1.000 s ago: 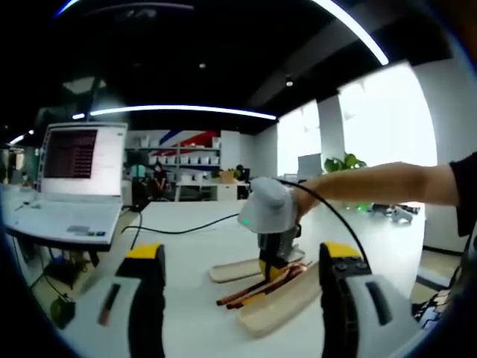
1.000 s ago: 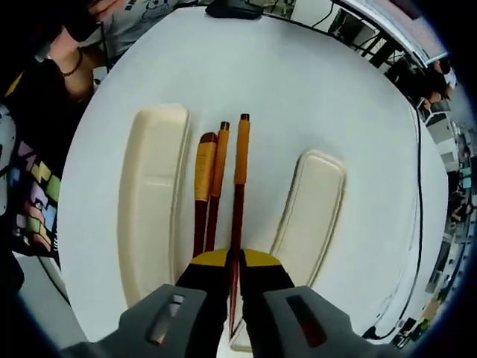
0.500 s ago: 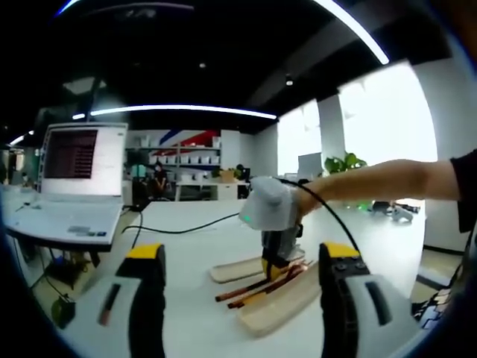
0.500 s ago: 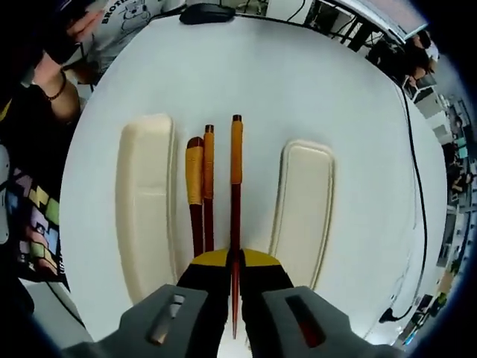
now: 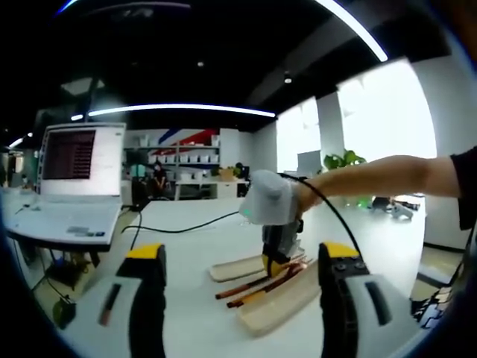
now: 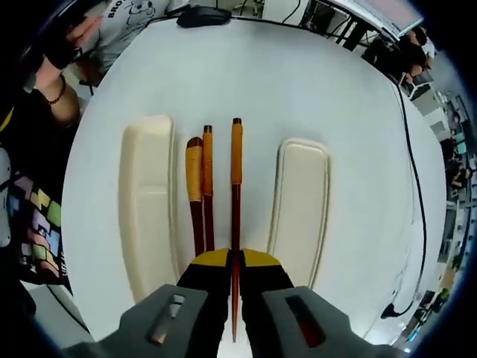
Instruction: Arrange the utensils inside the cutlery case until each visible utensil rests in its matching compartment.
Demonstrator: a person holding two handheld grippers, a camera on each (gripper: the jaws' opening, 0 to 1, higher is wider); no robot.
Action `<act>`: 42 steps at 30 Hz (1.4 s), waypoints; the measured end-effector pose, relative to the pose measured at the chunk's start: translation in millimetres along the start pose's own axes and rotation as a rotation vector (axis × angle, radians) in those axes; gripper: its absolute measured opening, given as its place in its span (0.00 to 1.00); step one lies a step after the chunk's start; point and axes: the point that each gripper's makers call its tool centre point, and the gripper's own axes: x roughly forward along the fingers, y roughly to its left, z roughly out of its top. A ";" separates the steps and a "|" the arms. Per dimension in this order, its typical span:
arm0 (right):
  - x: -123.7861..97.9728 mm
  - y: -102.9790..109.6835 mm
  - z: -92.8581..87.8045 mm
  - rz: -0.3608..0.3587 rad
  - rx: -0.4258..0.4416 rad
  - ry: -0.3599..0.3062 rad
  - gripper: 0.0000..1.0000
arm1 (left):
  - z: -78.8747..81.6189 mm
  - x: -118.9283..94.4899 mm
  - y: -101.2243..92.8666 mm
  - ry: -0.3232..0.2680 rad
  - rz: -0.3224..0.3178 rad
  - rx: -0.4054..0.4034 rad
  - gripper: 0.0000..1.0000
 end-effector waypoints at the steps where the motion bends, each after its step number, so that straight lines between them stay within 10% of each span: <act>1: -1.2 -0.4 0.3 -0.003 0.000 -0.001 0.01 | -0.1 -0.1 -0.1 0.000 0.000 -0.001 0.89; 42: -54.8 38.5 5.5 0.006 0.049 -0.133 0.01 | -5.1 1.1 3.9 0.021 0.016 0.006 0.88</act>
